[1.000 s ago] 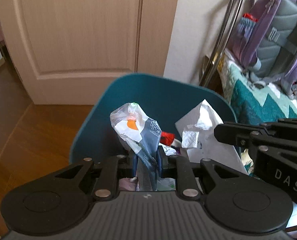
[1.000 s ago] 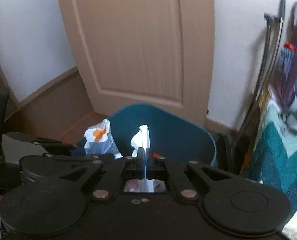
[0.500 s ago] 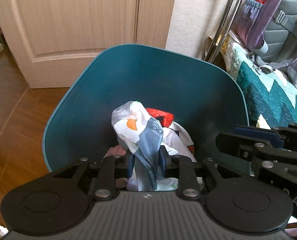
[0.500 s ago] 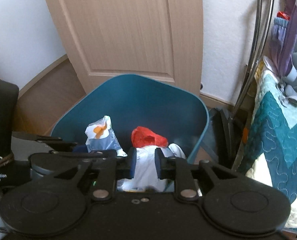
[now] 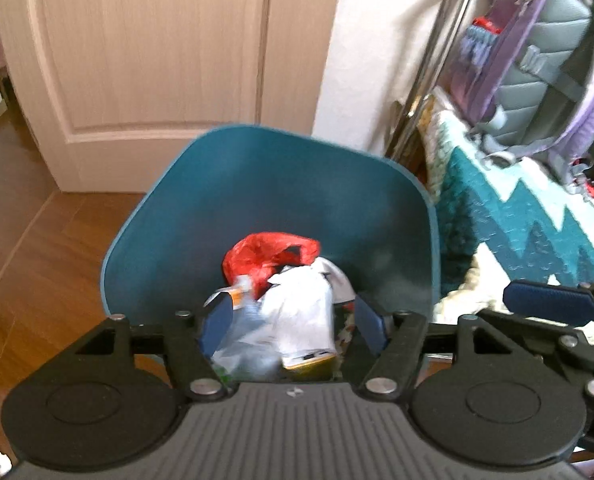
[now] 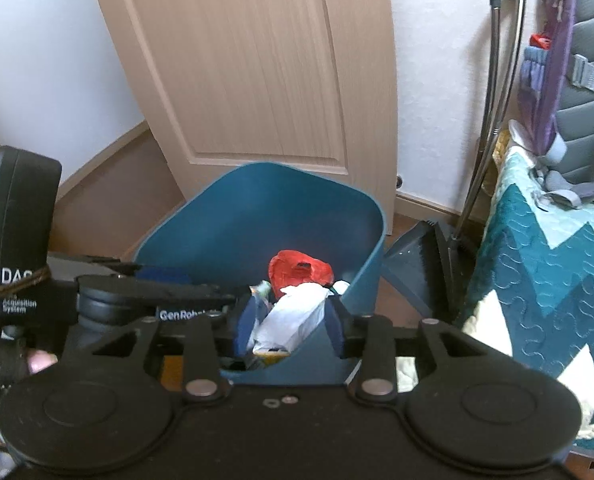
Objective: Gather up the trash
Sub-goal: 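Move both tools back down toward the candy wrapper and remaining tissue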
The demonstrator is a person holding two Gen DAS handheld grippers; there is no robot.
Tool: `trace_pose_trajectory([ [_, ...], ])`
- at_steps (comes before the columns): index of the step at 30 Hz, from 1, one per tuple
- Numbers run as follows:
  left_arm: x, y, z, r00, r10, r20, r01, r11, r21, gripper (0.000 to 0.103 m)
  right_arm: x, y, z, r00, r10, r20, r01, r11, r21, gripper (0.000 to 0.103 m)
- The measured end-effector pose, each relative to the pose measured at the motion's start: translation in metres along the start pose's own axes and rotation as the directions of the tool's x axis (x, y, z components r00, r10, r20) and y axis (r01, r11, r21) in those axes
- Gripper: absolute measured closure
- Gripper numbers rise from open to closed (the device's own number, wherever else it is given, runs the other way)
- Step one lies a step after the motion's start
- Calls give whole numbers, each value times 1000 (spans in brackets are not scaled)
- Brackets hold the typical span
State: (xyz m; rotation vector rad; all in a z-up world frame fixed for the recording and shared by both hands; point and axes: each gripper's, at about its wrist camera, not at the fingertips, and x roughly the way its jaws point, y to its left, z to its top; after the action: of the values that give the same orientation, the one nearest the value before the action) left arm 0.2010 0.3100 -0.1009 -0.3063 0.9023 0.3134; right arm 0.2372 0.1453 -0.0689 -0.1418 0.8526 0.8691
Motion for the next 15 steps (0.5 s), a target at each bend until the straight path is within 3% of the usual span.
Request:
trace_pose_trajectory([
  [4, -23, -11, 0, 999, -18, 29, 17, 1000, 10, 34, -31, 0, -4, 1000, 3, 29, -3, 1000, -8, 55],
  [15, -85, -57, -14, 992, -101, 69, 99, 995, 33, 22, -113, -20, -25, 994, 5, 112, -9, 999, 37, 47],
])
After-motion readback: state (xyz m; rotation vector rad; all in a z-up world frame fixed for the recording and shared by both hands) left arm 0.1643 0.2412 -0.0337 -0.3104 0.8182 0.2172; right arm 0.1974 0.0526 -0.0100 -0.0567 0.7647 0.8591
